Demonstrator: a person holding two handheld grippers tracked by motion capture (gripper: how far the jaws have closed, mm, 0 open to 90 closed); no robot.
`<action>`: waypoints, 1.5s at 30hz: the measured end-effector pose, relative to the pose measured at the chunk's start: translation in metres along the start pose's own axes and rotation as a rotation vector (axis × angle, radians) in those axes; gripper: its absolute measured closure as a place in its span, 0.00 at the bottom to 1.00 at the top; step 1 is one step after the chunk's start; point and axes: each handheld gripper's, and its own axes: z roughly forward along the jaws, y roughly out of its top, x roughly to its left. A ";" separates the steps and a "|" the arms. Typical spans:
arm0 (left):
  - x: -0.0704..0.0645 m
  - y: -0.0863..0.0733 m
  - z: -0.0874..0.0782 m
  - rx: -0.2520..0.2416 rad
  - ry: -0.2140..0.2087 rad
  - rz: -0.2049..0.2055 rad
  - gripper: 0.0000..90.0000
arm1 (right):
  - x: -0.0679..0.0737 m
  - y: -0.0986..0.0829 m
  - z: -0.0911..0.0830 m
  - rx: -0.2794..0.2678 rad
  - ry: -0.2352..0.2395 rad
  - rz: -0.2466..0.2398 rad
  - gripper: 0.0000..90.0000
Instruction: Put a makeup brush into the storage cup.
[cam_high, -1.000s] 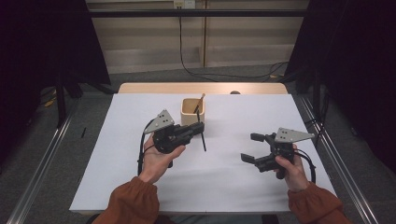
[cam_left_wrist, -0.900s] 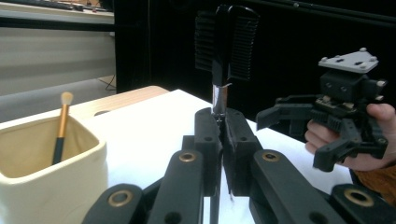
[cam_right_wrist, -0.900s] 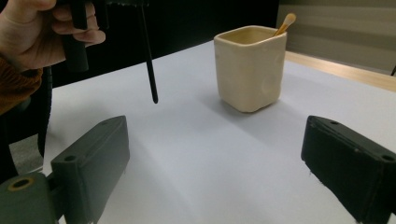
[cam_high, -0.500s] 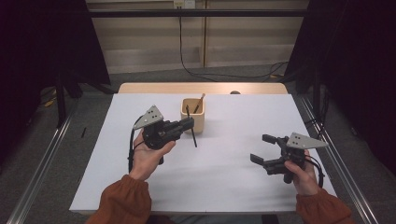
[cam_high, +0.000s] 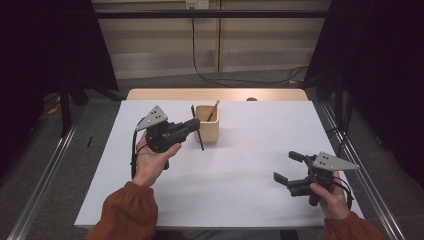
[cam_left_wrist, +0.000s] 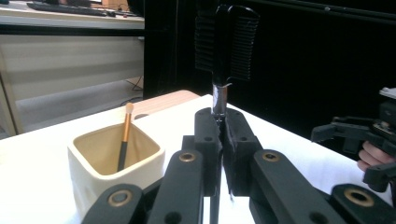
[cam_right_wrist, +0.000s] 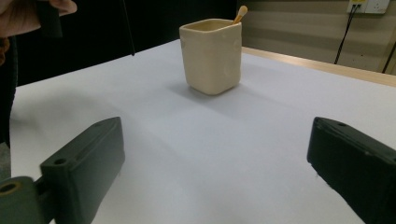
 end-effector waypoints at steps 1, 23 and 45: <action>0.001 0.001 0.000 0.002 0.003 -0.001 0.95 | 0.000 0.000 -0.001 -0.006 -0.007 -0.003 0.01; 0.022 0.024 0.020 -0.034 0.078 0.000 0.95 | -0.004 -0.004 -0.004 -0.027 -0.070 0.018 0.00; 0.043 0.053 0.050 -0.024 0.134 0.044 0.95 | -0.005 -0.005 -0.002 -0.019 -0.087 0.026 0.00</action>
